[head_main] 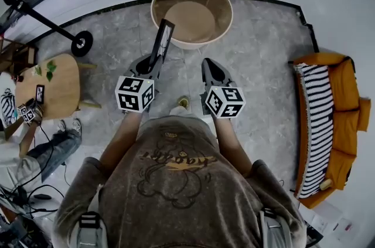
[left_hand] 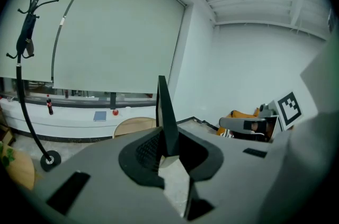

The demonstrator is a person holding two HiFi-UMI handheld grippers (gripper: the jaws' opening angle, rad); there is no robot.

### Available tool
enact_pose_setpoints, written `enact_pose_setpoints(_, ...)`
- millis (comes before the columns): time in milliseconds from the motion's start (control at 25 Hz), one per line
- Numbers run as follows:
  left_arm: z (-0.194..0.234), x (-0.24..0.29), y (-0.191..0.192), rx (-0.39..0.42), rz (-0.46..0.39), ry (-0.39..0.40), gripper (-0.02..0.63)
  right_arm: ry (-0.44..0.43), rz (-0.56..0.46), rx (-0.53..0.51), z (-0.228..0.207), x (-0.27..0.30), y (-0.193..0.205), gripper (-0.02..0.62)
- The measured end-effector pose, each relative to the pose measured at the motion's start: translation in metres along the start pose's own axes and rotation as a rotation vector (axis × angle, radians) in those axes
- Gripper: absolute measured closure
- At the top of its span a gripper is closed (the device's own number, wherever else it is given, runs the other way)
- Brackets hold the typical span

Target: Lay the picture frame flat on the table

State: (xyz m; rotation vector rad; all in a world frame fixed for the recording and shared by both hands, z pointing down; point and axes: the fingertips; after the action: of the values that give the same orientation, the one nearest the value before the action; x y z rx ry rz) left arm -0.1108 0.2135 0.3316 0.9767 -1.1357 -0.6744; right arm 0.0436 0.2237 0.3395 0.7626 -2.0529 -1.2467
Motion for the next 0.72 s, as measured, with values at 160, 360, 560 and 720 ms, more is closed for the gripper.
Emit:
enact_pose_setpoints(160, 0.0, 0.018, -0.004, -0.006, -0.008, -0.022, 0.54, -0.022, 0.002, -0.011, -0.017, 0.01, -0.007, 0.575)
enact_pose_setpoints(360, -0.003, 0.032, -0.008, -0.016, -0.011, -0.039, 0.54, -0.038, 0.007, -0.017, -0.032, 0.017, -0.013, 0.577)
enact_pose_setpoints(560, -0.003, 0.043, -0.01, -0.022, -0.017, -0.047, 0.54, -0.052, 0.02, -0.021, -0.04, 0.025, -0.013, 0.577)
enact_pose_setpoints(720, -0.003, 0.057, -0.012, -0.02, -0.019, -0.047, 0.54, -0.05, 0.027, -0.024, -0.052, 0.033, -0.014, 0.577)
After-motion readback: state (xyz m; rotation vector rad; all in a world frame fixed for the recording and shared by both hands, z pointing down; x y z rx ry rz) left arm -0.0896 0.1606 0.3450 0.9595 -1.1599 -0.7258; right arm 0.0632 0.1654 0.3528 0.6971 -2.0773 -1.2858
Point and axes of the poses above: the fingertips, and each gripper's own axes: x forward along the fingers, z to its left, y out of its underside, and after that the axes turned 14 degrees about -y, right-handed
